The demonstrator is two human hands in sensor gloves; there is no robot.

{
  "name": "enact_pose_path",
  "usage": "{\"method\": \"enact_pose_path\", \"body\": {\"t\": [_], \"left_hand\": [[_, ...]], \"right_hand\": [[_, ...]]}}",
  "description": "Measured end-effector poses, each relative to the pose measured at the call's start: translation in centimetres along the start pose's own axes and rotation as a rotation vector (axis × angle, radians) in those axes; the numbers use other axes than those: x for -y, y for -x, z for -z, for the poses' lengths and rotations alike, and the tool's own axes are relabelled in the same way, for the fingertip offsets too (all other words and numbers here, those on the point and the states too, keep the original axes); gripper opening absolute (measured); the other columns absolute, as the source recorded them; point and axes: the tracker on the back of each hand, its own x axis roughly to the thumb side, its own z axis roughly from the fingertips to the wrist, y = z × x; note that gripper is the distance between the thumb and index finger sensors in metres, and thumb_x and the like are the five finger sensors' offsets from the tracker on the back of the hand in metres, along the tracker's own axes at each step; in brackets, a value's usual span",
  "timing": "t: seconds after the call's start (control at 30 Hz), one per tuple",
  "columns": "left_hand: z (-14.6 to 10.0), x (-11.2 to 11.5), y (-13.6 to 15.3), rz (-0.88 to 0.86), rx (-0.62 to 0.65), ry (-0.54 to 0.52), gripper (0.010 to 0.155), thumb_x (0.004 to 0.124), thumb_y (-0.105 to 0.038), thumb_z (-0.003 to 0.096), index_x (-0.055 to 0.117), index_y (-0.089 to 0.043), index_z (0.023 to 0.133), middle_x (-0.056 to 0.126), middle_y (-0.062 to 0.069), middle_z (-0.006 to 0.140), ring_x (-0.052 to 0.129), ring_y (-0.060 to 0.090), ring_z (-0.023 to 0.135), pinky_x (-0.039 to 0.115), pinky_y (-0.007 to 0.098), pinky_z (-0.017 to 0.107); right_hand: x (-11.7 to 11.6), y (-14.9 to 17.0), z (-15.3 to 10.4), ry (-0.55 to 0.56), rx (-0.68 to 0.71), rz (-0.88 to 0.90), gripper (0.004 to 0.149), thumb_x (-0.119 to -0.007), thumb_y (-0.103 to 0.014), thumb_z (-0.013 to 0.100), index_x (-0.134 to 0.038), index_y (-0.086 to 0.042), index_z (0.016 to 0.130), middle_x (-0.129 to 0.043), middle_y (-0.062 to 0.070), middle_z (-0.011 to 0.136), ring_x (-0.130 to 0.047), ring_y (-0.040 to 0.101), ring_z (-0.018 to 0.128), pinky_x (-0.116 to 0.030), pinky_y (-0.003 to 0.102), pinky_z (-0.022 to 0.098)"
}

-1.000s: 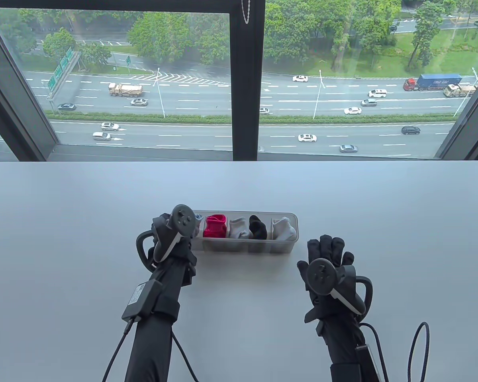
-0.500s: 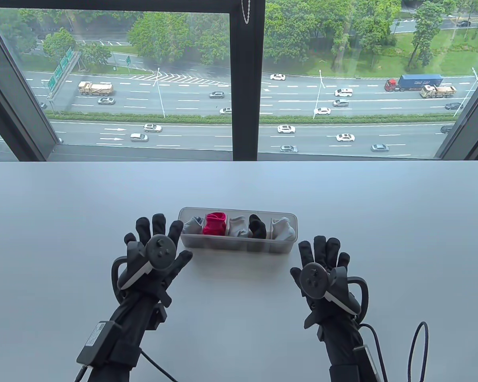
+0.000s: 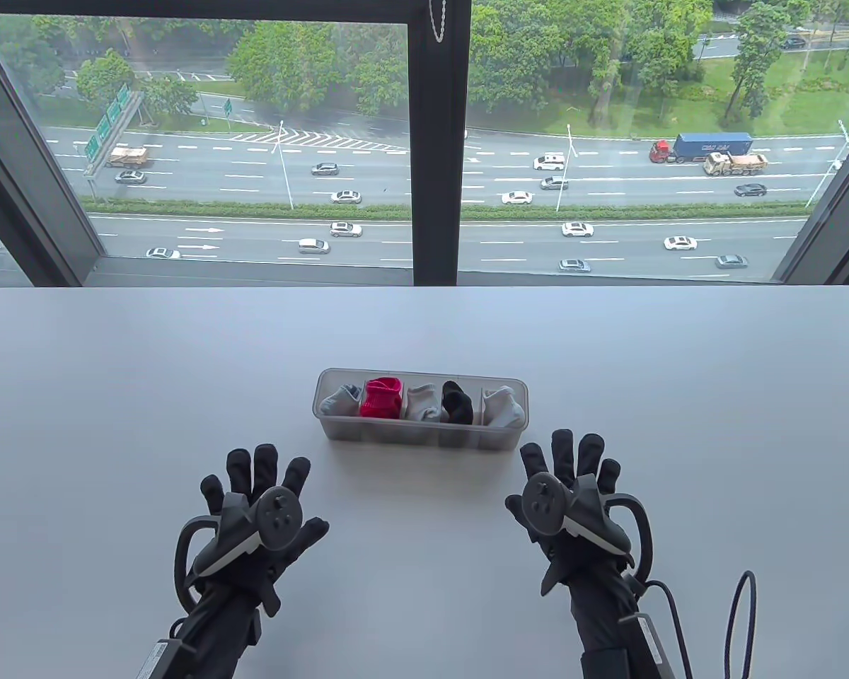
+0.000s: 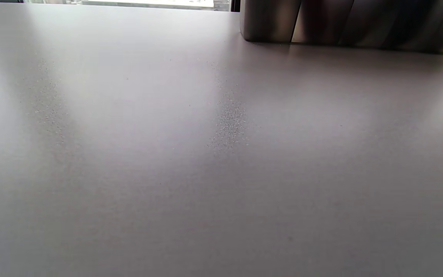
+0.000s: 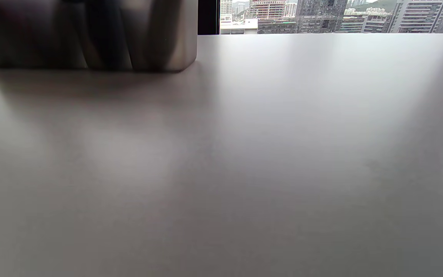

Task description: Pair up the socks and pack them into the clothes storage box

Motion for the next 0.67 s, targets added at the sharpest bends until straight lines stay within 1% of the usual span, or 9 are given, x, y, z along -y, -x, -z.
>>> {"method": "enact_pose_path", "body": {"t": [0.37, 0.4, 0.47, 0.67], "left_hand": [[0.12, 0.21, 0.33, -0.017, -0.014, 0.02, 0.076, 0.041, -0.065, 0.0579, -0.007, -0.036, 0.109, -0.027, 0.008, 0.109, -0.028, 0.044, 0.095, -0.006, 0.072, 0.064], [0.15, 0.23, 0.35, -0.016, -0.015, 0.018, 0.076, 0.041, -0.065, 0.0579, -0.007, -0.036, 0.109, -0.027, 0.008, 0.109, -0.028, 0.043, 0.095, -0.006, 0.072, 0.064], [0.19, 0.25, 0.35, -0.015, -0.013, 0.015, 0.076, 0.041, -0.065, 0.058, -0.007, -0.036, 0.109, -0.027, 0.008, 0.109, -0.028, 0.044, 0.095, -0.006, 0.073, 0.064], [0.37, 0.45, 0.51, -0.016, -0.025, 0.031, 0.075, 0.04, -0.065, 0.058, -0.008, -0.036, 0.108, -0.027, 0.008, 0.109, -0.028, 0.044, 0.095, -0.006, 0.073, 0.063]], "right_hand": [[0.1, 0.08, -0.08, -0.004, -0.003, 0.015, 0.073, -0.044, -0.057, 0.064, -0.004, -0.022, 0.114, 0.016, 0.025, 0.114, 0.016, 0.058, 0.093, -0.005, 0.073, 0.066], [0.14, 0.09, -0.1, -0.002, -0.001, 0.018, 0.075, -0.044, -0.057, 0.064, -0.001, -0.022, 0.114, 0.016, 0.025, 0.114, 0.016, 0.059, 0.093, -0.006, 0.074, 0.065], [0.13, 0.06, -0.09, -0.001, 0.003, 0.025, 0.075, -0.044, -0.057, 0.064, -0.001, -0.022, 0.114, 0.016, 0.026, 0.114, 0.016, 0.059, 0.093, -0.006, 0.074, 0.065], [-0.2, -0.01, 0.11, -0.036, 0.001, 0.032, 0.075, -0.044, -0.057, 0.064, -0.001, -0.022, 0.114, 0.016, 0.026, 0.114, 0.017, 0.059, 0.093, -0.005, 0.074, 0.065]]}}
